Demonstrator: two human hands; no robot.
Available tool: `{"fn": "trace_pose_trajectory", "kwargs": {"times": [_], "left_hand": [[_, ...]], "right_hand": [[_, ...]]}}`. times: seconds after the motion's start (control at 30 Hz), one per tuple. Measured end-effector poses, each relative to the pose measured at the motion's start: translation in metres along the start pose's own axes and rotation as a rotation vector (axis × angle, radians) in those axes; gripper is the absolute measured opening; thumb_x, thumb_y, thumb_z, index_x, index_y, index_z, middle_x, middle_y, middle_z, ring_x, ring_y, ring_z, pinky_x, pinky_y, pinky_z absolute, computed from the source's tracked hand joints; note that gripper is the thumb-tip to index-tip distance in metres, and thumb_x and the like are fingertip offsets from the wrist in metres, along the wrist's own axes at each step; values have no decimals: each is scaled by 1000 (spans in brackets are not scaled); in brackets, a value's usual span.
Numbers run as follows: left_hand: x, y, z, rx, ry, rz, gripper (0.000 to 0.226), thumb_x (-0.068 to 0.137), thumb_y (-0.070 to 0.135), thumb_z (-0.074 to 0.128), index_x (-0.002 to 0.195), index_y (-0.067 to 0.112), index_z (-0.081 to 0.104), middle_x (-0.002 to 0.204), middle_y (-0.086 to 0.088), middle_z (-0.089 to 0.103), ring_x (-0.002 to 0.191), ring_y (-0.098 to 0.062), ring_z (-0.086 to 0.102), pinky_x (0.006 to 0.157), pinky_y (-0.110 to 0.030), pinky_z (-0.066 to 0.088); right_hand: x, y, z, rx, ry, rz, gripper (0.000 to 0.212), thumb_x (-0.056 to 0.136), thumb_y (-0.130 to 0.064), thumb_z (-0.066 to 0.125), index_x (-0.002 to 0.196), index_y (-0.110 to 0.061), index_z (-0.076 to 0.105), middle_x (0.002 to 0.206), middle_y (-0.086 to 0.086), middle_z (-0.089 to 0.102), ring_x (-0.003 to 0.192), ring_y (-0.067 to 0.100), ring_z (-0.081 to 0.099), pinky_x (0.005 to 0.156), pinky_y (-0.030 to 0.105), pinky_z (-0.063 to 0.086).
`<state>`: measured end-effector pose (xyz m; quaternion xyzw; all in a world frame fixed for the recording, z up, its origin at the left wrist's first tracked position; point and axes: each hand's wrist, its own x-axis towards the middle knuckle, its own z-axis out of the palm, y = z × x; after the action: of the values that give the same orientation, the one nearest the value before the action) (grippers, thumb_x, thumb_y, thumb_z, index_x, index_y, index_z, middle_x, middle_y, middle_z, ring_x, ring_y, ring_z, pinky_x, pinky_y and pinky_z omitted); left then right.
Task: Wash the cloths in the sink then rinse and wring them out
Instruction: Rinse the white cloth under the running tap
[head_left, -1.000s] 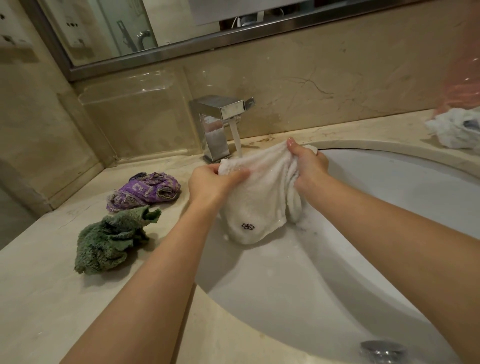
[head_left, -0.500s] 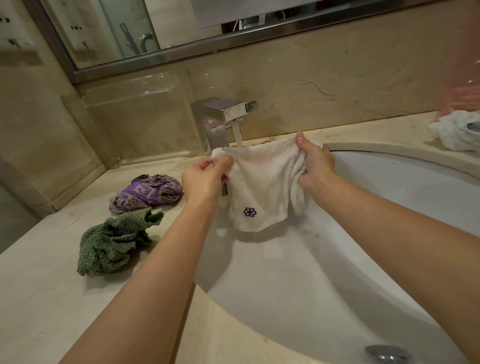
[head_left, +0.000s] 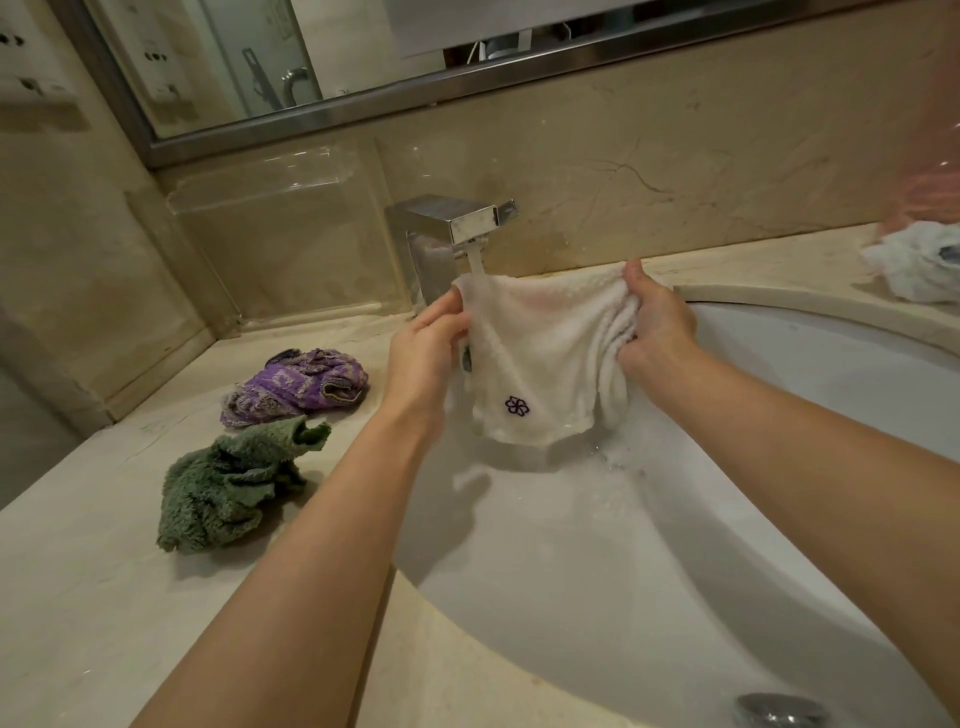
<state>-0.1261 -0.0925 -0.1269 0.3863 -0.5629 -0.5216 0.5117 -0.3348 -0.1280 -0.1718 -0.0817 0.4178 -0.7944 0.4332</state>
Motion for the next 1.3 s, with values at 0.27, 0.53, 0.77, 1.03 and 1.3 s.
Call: {"fn": "trace_pose_trajectory", "kwargs": {"times": [0.27,0.53,0.77,1.03,1.3], "left_hand": [[-1,-1,2,80,57,-39,41,98,16,34,129,26,60,120,-1,66,95,-16,63,96,-32,47],[2,0,-2,-53,52,-3,34,98,17,52,130,22,61,83,8,69,68,-7,59,63,-24,52],[-1,-4,-3,189,118,195,54,82,13,73,132,28,58,100,6,66,99,-22,64,94,-48,52],[-6,-4,-3,323,153,310,56,85,20,72,137,29,52,145,10,37,133,-12,39,102,-13,36],[-6,-8,-3,468,114,246,73,94,14,60,152,31,21,154,5,35,139,-16,37,112,-42,36]], "right_hand": [[5,0,-1,-9,-14,-11,61,64,-39,86,115,-13,65,101,3,73,89,25,72,85,42,57],[3,-2,8,-19,-58,20,60,66,-36,87,116,-11,66,99,5,74,86,24,72,82,39,58],[8,-2,8,-5,-66,44,62,62,-39,88,114,-12,67,103,3,73,93,25,70,88,41,56],[7,-2,9,20,-140,96,59,60,-36,88,107,-5,71,101,12,74,91,33,72,87,48,56],[-7,-1,13,80,-219,170,77,48,-30,90,116,-2,66,109,17,71,95,38,70,90,50,54]]}}
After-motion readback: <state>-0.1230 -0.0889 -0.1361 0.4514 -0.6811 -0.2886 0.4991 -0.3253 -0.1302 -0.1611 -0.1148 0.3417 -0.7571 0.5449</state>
